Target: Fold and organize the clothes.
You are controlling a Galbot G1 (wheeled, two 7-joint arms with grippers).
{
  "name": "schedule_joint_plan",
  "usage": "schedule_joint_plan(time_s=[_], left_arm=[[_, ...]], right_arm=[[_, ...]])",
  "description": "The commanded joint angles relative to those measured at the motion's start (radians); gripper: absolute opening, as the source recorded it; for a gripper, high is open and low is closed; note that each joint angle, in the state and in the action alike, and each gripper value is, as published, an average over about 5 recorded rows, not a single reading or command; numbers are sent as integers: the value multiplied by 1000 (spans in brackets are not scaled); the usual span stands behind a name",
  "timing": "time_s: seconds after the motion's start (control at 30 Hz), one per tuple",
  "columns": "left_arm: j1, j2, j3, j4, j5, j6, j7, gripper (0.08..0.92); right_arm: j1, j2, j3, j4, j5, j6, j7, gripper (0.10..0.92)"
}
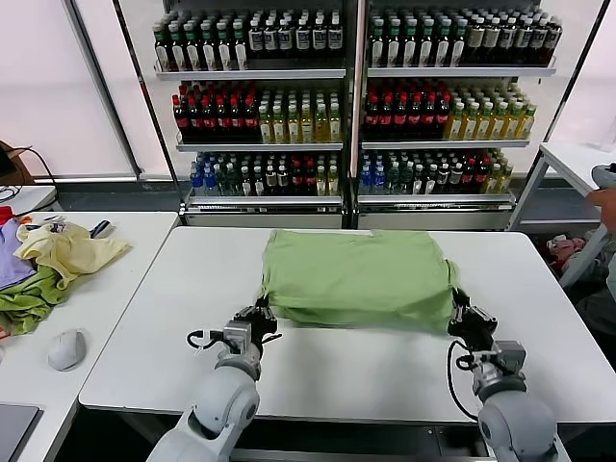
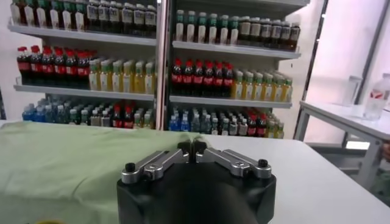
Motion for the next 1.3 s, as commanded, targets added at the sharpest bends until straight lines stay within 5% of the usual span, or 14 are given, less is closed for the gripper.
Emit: schedule_joint_plan(time_s=[0.03, 0.17, 0.33, 0.63, 0.93, 1.17, 1.3], left_arm=[[-126, -3, 22, 169, 8, 5, 5, 89], [-121, -8, 31, 169, 21, 9, 11, 89], [-90, -9, 27, 127, 41, 5, 9, 139], [28, -11, 16, 22, 75, -23, -23, 392], [-19, -16, 11, 120, -4, -13, -34, 652], [-64, -17, 14, 180, -37, -9, -34, 812], [-75, -17, 15, 206, -47, -18, -34, 791]], right_arm=[[181, -16, -70, -157, -21, -29, -10, 126], [194, -7, -92, -175, -62, -51, -48, 156], [153, 1, -82, -156, -91, -10, -85, 294], [-45, 1, 46, -25, -133, 78, -87, 553], [-87, 26, 116, -57, -54, -49, -3, 793], [-29, 42, 79, -136, 28, -105, 19, 807], [-7, 49, 57, -158, 41, -97, 16, 716]])
